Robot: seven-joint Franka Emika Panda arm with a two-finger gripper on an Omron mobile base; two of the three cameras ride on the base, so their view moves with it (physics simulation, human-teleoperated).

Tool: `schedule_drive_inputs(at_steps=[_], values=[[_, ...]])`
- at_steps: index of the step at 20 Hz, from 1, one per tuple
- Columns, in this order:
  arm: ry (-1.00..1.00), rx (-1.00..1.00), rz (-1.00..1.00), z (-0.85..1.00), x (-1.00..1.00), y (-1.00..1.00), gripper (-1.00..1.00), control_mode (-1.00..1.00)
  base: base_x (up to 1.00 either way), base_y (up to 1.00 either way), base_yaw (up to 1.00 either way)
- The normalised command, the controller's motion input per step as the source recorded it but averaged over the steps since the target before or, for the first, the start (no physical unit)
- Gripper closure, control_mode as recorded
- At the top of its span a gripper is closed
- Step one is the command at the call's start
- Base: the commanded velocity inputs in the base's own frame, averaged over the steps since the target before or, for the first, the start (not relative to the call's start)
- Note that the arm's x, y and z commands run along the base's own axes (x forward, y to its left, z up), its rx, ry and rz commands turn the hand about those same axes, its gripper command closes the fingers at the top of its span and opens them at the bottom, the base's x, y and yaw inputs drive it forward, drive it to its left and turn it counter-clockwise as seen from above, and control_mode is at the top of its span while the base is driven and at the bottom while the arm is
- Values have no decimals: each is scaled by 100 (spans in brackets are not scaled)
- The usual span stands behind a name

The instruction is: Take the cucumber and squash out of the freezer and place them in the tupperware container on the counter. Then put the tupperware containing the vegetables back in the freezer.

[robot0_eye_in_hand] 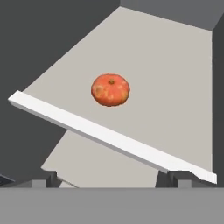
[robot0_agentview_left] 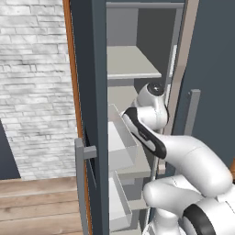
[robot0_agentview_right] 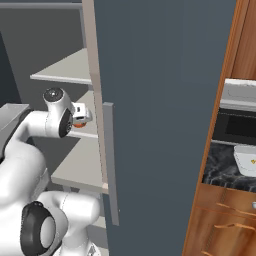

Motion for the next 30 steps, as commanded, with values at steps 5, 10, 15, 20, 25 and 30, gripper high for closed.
schedule_drive_inputs(at_steps=[5, 10, 15, 20, 25, 30], values=[[0, 0, 1, -18, 25, 10, -100, -100, 0, 0, 0], [0, 0, 1, -13, 32, 13, -100, -100, 0, 0, 0], [0, 0, 2, -6, 31, 8, -100, -100, 0, 0, 0], [2, 0, 4, -11, 31, 8, -100, -100, 0, 0, 0], [0, 0, 5, -10, 27, 5, -100, -100, 0, 0, 0], [2, 0, 5, -4, 30, 9, -100, -100, 0, 0, 0]])
